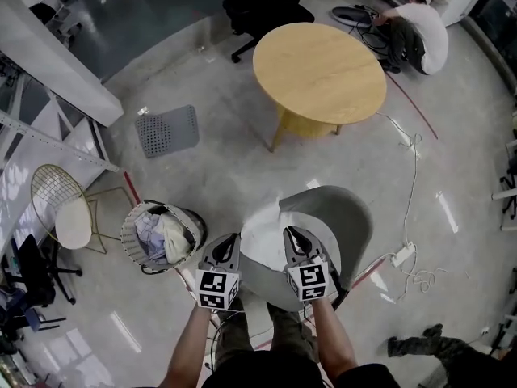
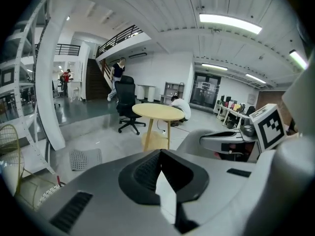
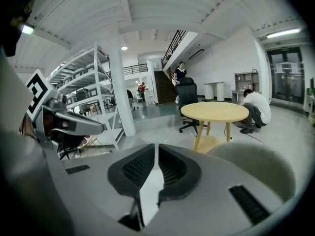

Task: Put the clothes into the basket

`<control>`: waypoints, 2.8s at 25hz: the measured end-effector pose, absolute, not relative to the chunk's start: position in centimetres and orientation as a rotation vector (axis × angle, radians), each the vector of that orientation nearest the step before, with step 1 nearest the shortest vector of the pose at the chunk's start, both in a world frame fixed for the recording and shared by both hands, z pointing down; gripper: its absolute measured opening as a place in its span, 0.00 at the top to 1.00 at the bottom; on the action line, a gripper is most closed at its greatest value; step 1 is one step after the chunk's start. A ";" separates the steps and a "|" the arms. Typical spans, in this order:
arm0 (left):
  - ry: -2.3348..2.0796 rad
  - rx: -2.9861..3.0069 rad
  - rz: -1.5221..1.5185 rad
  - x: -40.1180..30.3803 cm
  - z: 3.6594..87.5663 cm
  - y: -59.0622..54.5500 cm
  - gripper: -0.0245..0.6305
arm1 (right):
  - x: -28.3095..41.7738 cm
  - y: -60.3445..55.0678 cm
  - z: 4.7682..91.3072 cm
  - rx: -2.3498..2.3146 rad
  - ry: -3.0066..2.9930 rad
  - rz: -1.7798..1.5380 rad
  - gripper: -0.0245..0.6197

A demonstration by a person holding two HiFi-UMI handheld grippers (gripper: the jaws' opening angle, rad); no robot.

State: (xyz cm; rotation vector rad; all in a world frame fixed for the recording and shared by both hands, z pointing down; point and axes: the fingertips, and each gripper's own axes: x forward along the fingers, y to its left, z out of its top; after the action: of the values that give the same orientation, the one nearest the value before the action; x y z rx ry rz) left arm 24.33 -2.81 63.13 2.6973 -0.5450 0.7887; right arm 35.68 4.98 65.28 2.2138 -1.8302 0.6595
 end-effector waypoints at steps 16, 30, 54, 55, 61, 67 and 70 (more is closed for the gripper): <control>-0.559 2.553 0.956 24.3 73.5 -1.7 0.95 | 36.1 3.6 77.7 2.044 -1.909 0.867 0.89; -0.566 2.505 0.994 24.5 76.2 -1.7 0.95 | 35.4 2.3 84.0 1.952 -1.967 1.082 0.47; -0.596 2.485 0.975 23.2 75.4 -2.8 0.95 | 34.9 0.4 84.3 1.885 -1.918 1.022 0.91; -0.598 2.490 0.967 23.2 75.1 -2.8 0.95 | 34.9 0.4 83.8 1.892 -1.920 1.012 0.91; -0.620 2.526 0.926 22.8 72.3 -3.5 0.95 | 35.2 0.0 80.2 1.946 -1.935 0.969 0.91; -0.655 2.567 0.877 21.5 69.3 -4.2 0.95 | 35.1 -0.1 75.3 2.004 -1.956 0.879 0.91; -0.670 2.583 0.849 20.6 67.5 -4.4 0.95 | 34.8 -0.1 72.3 2.032 -1.966 0.840 0.91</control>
State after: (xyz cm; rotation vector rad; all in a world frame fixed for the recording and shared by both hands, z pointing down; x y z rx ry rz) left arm 20.57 -4.36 67.51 2.5829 -0.6702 0.8493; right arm 34.84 -0.10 72.32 2.0322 -1.9661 0.8397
